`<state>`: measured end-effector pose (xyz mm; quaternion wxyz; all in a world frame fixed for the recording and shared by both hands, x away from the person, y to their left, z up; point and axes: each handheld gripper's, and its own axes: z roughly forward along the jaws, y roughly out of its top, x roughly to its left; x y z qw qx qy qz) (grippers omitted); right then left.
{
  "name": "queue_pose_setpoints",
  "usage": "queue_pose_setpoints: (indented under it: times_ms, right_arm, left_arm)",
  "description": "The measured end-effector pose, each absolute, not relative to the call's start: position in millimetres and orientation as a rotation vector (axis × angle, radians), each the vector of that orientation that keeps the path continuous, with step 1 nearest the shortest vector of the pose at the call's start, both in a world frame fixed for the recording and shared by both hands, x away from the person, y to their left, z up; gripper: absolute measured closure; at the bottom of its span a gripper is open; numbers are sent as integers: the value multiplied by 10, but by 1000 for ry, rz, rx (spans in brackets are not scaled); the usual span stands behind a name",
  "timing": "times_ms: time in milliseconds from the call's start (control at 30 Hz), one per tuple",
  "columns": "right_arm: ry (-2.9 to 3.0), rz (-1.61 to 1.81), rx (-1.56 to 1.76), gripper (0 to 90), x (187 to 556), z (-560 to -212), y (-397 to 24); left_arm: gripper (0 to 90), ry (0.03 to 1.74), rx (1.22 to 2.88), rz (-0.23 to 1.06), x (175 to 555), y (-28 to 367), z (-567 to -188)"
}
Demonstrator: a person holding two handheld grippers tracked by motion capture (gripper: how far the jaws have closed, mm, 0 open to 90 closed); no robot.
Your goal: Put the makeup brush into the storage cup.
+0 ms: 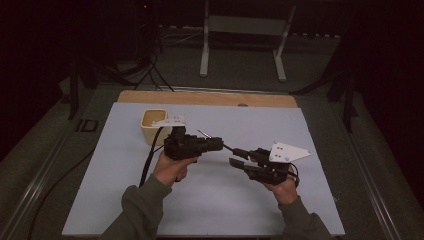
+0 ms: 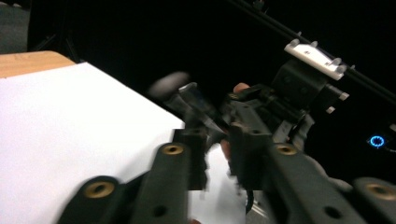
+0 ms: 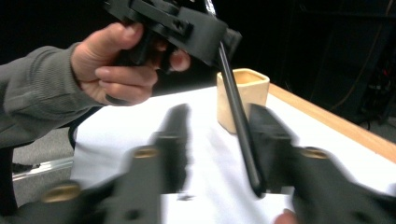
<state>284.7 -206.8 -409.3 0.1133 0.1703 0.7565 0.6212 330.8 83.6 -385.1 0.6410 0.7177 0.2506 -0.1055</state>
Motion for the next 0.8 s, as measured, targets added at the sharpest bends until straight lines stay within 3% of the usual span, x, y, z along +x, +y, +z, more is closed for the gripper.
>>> queue_pose_setpoints:
  times_ms: [100, 300, 800]
  right_arm:
    - [2216, 1786, 551, 420, 2861, -4112, -2059]
    - [2212, 1739, 590, 294, 2871, -4141, -2047]
    - [2202, 1700, 633, 179, 2886, -4154, -2064]
  left_arm:
    - [850, 581, 1640, -199, 3310, 864, -3838]
    - [860, 617, 1656, -140, 3301, 893, -3820]
    - [862, 665, 1710, -64, 3301, 893, -3822]
